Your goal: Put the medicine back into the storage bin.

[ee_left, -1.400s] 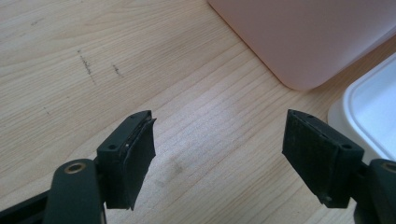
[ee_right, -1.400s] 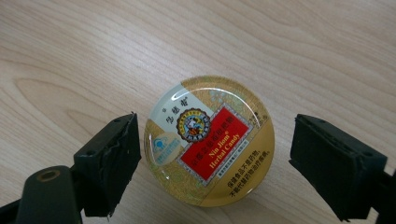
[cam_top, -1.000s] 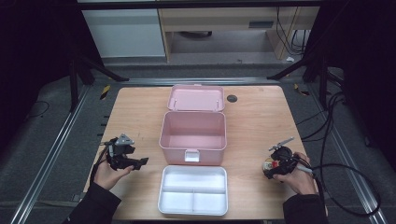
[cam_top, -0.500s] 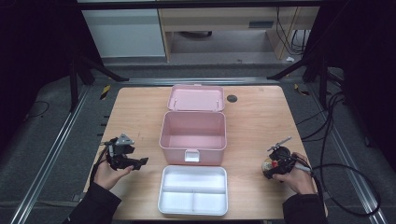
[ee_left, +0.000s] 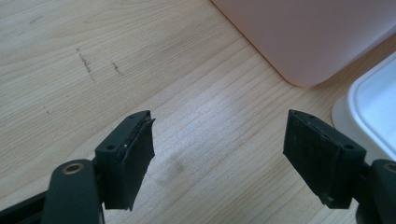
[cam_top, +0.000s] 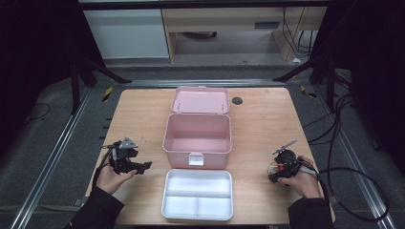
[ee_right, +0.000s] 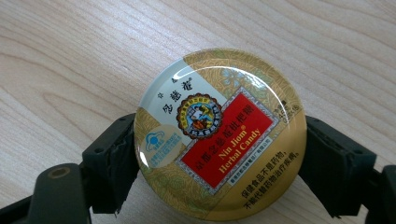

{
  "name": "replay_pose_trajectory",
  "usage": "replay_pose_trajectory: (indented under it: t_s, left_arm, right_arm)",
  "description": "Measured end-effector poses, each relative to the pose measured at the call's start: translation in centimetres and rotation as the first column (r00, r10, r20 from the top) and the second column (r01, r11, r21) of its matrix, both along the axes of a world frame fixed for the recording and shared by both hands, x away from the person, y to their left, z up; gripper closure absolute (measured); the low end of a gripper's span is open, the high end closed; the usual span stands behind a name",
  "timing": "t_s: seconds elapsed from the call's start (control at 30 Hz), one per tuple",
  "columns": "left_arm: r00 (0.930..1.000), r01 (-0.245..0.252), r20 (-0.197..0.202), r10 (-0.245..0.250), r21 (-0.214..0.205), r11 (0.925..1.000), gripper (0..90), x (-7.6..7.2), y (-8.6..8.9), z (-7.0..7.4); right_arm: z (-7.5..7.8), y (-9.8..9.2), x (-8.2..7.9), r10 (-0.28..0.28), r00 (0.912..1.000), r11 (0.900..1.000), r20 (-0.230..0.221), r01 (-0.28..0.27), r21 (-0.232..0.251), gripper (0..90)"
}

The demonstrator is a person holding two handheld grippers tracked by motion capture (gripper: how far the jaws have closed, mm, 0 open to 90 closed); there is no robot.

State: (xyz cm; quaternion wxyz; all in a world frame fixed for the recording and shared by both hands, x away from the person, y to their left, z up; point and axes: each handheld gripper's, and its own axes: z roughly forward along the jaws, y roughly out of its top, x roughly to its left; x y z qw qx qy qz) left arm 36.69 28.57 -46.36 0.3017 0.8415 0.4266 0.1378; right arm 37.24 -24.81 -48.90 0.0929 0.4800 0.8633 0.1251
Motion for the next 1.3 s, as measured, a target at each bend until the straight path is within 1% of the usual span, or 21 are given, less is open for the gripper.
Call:
replay_pose_trajectory:
  t_s: [0.1, 0.23, 0.37, 0.4, 0.43, 0.47, 0.57, 0.6, 0.63, 0.73, 0.77, 0.8, 0.9, 0.93, 0.97, 1.0, 1.07, 1.1, 1.17, 1.23, 1.3]
  left_arm:
    - [1.0000, 0.002, 0.002, -0.002, 0.001, 1.0000, 23.9, 0.0, 0.0, 0.0]
    - [1.0000, 0.001, 0.007, -0.001, -0.003, 1.0000, 23.9, 0.0, 0.1, 0.1]
    - [1.0000, -0.002, 0.009, 0.002, -0.002, 1.0000, 24.0, 0.0, 0.1, 0.2]
    - [1.0000, -0.002, 0.009, 0.002, -0.002, 1.0000, 24.0, 0.0, 0.1, 0.2]
    - [0.9999, -0.002, 0.010, 0.002, -0.002, 1.0000, 24.0, 0.0, 0.1, 0.2]
    - [1.0000, -0.002, 0.010, 0.002, -0.002, 1.0000, 24.0, 0.0, 0.1, 0.2]
    - [0.9999, -0.005, 0.009, 0.005, -0.002, 1.0000, 24.0, 0.0, 0.2, 0.1]
    - [0.9999, -0.005, 0.009, 0.005, -0.002, 1.0000, 24.0, 0.0, 0.2, 0.1]
    - [0.9999, -0.008, 0.009, 0.008, -0.003, 1.0000, 24.0, 0.0, 0.3, 0.1]
    - [0.9999, -0.009, 0.011, 0.009, -0.005, 0.9999, 24.0, 0.1, 0.3, 0.2]
    - [0.9999, -0.010, 0.013, 0.010, -0.005, 0.9999, 24.0, 0.1, 0.4, 0.2]
    - [0.9999, -0.010, 0.013, 0.010, -0.005, 0.9999, 24.0, 0.1, 0.4, 0.2]
    - [0.9999, -0.010, 0.013, 0.010, -0.003, 0.9999, 24.0, 0.1, 0.4, 0.2]
    - [0.9999, -0.010, 0.013, 0.010, -0.003, 0.9999, 24.0, 0.1, 0.4, 0.2]
    - [0.9999, -0.009, 0.012, 0.010, -0.003, 0.9999, 23.9, 0.1, 0.3, 0.2]
    - [0.9999, -0.009, 0.012, 0.010, -0.003, 0.9999, 23.9, 0.1, 0.3, 0.2]
    - [0.9999, -0.009, 0.011, 0.009, 0.000, 1.0000, 23.8, 0.1, 0.3, 0.1]
    - [0.9999, -0.008, 0.010, 0.008, 0.000, 1.0000, 23.8, 0.1, 0.3, 0.1]
    - [1.0000, -0.007, 0.007, 0.007, 0.002, 1.0000, 23.8, 0.1, 0.3, 0.0]
    - [1.0000, -0.007, 0.006, 0.007, 0.002, 1.0000, 23.8, 0.1, 0.2, 0.0]
    - [1.0000, -0.006, 0.006, 0.006, 0.001, 1.0000, 23.7, 0.1, 0.2, 0.0]
  right_arm:
    - [0.1, 0.0, 0.0, 0.013, 0.9999, 0.9998, -0.004, -0.013, -0.012, 20.5]
    - [0.7, 0.0, -0.1, 0.012, 0.9999, 0.9999, 0.006, -0.012, -0.001, 20.5]
    - [1.9, 0.0, -0.3, 0.015, 0.9990, 0.9996, 0.043, -0.016, 0.024, 20.5]
    - [1.9, 0.0, -0.3, 0.015, 0.9990, 0.9996, 0.043, -0.016, 0.024, 20.5]
    - [2.4, 0.1, -0.3, 0.018, 0.9981, 0.9994, 0.058, -0.020, 0.029, 20.5]
    - [2.4, 0.1, -0.3, 0.018, 0.9981, 0.9994, 0.058, -0.020, 0.029, 20.5]
    - [3.6, 0.4, -0.4, 0.019, 0.9953, 0.9986, 0.095, -0.024, 0.048, 20.5]
    - [3.6, 0.4, -0.4, 0.019, 0.9953, 0.9986, 0.095, -0.024, 0.048, 20.5]
    - [4.2, 0.5, -0.4, 0.019, 0.9932, 0.9979, 0.115, -0.026, 0.059, 20.5]
    - [4.9, 0.6, -0.4, 0.018, 0.9909, 0.9973, 0.133, -0.027, 0.068, 20.5]
    - [5.6, 0.8, -0.2, 0.018, 0.9879, 0.9970, 0.154, -0.029, 0.072, 20.5]
    - [5.6, 0.8, -0.2, 0.018, 0.9879, 0.9970, 0.154, -0.029, 0.072, 20.5]
    - [7.0, 1.1, -0.1, 0.028, 0.9827, 0.9958, 0.183, -0.043, 0.081, 20.5]
    - [7.0, 1.1, -0.1, 0.028, 0.9827, 0.9958, 0.183, -0.043, 0.081, 20.5]
    - [7.7, 1.3, -0.1, 0.035, 0.9787, 0.9948, 0.202, -0.053, 0.087, 20.5]
    - [7.7, 1.3, -0.1, 0.035, 0.9787, 0.9948, 0.202, -0.053, 0.087, 20.5]
    - [8.8, 1.8, 0.1, 0.043, 0.9734, 0.9922, 0.225, -0.068, 0.105, 20.5]
    - [8.8, 1.8, 0.1, 0.043, 0.9734, 0.9922, 0.225, -0.068, 0.105, 20.5]
    - [9.7, 2.4, 0.4, 0.056, 0.9706, 0.9905, 0.234, -0.084, 0.109, 20.5]
    - [10.0, 2.7, 0.5, 0.065, 0.9697, 0.9898, 0.236, -0.092, 0.109, 20.5]
    - [10.9, 3.5, 0.8, 0.085, 0.9652, 0.9869, 0.247, -0.116, 0.113, 20.5]
